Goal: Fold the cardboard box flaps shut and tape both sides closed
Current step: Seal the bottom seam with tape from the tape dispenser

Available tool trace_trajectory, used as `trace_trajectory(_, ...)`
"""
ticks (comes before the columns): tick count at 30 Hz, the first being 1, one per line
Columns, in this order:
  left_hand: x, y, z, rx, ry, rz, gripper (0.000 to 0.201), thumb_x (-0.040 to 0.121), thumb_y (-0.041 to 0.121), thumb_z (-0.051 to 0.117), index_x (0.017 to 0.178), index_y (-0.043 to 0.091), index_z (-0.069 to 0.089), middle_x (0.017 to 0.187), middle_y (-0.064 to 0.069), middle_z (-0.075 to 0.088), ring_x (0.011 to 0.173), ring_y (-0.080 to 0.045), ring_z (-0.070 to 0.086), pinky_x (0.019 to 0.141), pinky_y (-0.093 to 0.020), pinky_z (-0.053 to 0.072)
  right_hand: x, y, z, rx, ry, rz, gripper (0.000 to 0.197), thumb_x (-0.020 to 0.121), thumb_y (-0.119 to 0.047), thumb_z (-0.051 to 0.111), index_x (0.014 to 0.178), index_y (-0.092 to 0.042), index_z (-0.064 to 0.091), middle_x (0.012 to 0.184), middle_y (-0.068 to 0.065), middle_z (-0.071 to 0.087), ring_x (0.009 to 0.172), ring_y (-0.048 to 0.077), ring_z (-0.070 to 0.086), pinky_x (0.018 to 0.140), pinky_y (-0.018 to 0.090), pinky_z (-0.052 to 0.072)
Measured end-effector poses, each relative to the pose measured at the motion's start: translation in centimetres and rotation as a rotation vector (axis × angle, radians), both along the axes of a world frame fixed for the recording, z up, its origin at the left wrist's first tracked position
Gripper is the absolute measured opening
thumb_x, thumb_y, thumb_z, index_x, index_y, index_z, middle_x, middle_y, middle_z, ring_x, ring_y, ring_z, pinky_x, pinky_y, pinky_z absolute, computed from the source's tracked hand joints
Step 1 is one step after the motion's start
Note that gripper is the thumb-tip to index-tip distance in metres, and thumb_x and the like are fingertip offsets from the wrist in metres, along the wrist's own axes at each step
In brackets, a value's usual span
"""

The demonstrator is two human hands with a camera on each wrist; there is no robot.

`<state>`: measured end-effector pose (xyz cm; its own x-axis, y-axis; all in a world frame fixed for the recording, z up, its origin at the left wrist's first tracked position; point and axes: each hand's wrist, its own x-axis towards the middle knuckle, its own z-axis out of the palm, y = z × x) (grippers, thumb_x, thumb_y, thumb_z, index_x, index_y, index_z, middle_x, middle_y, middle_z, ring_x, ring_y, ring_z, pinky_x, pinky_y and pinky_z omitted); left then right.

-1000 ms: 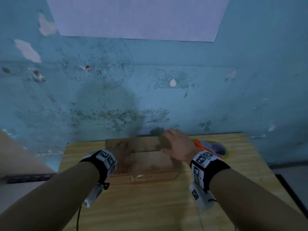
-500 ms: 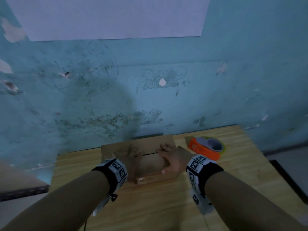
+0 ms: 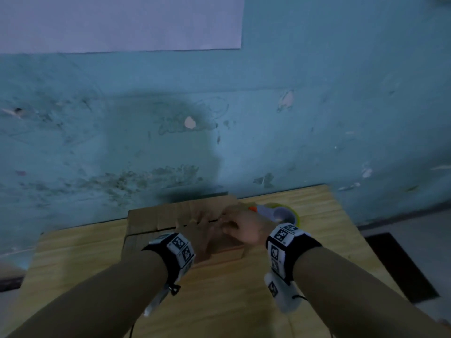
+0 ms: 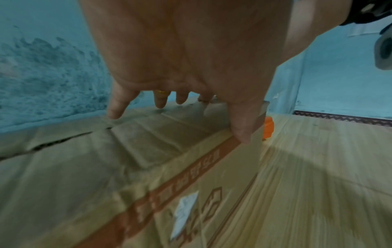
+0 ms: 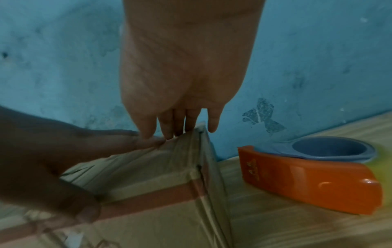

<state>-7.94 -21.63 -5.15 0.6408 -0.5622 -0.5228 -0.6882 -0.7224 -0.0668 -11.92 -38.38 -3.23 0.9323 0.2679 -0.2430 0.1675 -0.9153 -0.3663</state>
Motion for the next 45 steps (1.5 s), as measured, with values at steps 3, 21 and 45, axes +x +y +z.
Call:
trace_trajectory(3,0.2,-1.6,-0.5,-0.016,-0.007,0.048,0.09,0.081,0.047,0.062,0.149,0.041,0.003,0.162,0.0,-0.006,0.148,-0.029,0.012,0.11,-0.064,0.019,0.7,-3.2,0.9,0.002,-0.054,-0.157,0.028,0.095,-0.018,0.042,0.109,-0.01,0.064,0.114,0.012,0.065,0.106,0.029,0.061,0.089,0.033,0.047)
trace_trajectory(21,-0.3,-5.0,-0.6,0.132,-0.091,0.09,0.09,0.088,0.041,0.055,0.152,0.028,-0.007,0.161,-0.006,-0.017,0.15,-0.028,-0.005,0.116,-0.054,0.018,1.8,-10.9,-1.5,-0.303,0.583,-0.15,0.046,0.097,-0.017,0.052,0.139,-0.003,0.038,0.136,0.017,0.052,0.123,0.032,0.052,0.098,0.035,0.043)
trace_trajectory(45,1.2,0.5,3.8,0.03,-0.014,-0.013,0.091,0.084,0.038,0.063,0.152,0.028,0.004,0.162,0.001,-0.003,0.146,-0.023,0.022,0.112,-0.041,0.035,3.9,-8.9,5.1,0.051,0.175,-0.469,0.054,0.089,-0.066,0.035,0.111,-0.022,0.06,0.108,0.003,0.065,0.095,0.022,0.062,0.089,0.035,0.049)
